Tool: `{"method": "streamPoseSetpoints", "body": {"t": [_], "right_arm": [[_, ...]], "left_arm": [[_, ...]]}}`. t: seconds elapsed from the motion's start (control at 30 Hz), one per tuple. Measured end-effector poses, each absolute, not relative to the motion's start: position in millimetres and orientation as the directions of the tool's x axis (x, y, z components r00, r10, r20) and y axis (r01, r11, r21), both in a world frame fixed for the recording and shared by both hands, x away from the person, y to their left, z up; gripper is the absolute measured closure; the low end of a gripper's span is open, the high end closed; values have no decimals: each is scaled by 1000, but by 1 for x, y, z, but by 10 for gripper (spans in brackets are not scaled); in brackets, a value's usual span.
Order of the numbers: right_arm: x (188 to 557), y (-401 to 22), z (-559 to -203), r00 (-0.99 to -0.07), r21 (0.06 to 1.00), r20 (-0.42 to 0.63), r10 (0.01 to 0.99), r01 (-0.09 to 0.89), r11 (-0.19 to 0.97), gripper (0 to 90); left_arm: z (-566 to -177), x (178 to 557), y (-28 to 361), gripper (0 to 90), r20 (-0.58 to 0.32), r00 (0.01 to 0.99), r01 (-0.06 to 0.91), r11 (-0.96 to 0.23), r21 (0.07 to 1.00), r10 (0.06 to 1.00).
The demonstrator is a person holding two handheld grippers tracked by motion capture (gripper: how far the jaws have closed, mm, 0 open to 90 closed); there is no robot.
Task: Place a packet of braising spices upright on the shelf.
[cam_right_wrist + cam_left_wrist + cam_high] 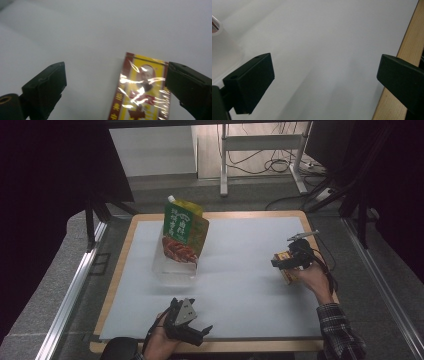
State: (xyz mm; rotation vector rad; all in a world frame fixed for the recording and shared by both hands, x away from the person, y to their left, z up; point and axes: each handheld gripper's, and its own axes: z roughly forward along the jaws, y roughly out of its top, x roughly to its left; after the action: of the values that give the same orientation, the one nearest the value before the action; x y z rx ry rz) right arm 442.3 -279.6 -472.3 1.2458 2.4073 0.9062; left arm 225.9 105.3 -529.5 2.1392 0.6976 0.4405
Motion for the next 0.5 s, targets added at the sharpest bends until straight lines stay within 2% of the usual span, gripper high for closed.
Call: {"method": "streamPoseSetpoints", "body": {"t": [0.4, 0.5], "right_arm": [[452, -282, -492, -506, 539, -71, 860, 706, 460, 119], [453, -284, -496, -498, 523, -69, 864, 720, 457, 142]], "left_arm": [[-530, 226, 105, 9, 76, 787, 325, -515, 793, 613], [-530, 226, 105, 10, 78, 787, 324, -518, 792, 612]]}}
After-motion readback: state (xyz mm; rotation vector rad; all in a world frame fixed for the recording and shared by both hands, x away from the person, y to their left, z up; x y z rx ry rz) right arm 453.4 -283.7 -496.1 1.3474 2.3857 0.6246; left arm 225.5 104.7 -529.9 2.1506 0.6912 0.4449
